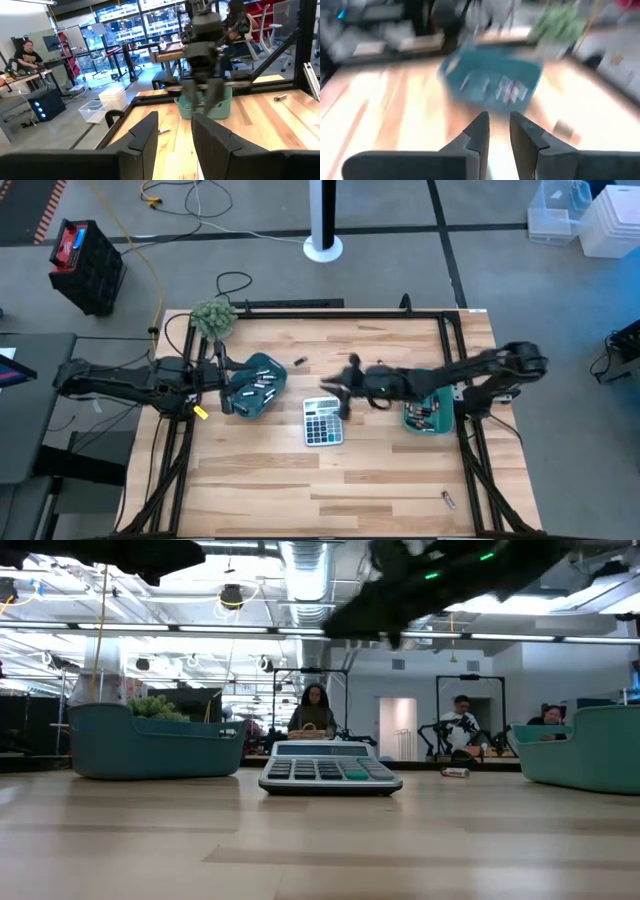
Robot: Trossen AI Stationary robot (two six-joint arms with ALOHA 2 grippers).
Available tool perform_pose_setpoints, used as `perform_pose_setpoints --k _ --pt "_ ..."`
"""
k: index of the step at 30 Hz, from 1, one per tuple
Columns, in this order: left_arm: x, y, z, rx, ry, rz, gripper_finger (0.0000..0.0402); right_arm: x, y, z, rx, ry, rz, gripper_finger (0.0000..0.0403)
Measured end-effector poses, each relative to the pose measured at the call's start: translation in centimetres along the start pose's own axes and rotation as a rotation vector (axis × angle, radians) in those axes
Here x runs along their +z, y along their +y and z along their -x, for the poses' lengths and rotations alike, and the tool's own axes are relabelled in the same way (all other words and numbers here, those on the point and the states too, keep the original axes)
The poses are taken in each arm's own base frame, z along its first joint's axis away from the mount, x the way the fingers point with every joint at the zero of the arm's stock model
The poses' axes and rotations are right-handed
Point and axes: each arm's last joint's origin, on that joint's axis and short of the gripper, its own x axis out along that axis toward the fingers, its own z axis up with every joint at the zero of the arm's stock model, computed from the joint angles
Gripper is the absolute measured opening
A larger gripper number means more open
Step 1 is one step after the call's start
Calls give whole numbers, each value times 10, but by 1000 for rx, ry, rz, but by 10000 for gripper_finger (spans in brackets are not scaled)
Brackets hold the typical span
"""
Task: Sort batteries
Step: Put the silver/black battery into the blue bin
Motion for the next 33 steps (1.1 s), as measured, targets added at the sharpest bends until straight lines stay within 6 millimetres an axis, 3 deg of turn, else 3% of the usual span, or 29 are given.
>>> perform_pose_setpoints --k 6,12,16,23,33 --pt "-1 -4 -10 5 -3 19 111 -15 53 66 156 343 -57 123" --pt "-5 -9 -26 28 7 26 111 -38 112 133 275 587 -308 166" --pt "-6 -12 -37 64 -17 9 111 -60 140 167 249 735 -468 174" --pt "-6 -11 -53 117 -83 27 111 -95 170 221 102 952 -621 174" --pt "-6 -2 -74 187 -91 47 111 -99 181 269 -201 1039 -613 181"
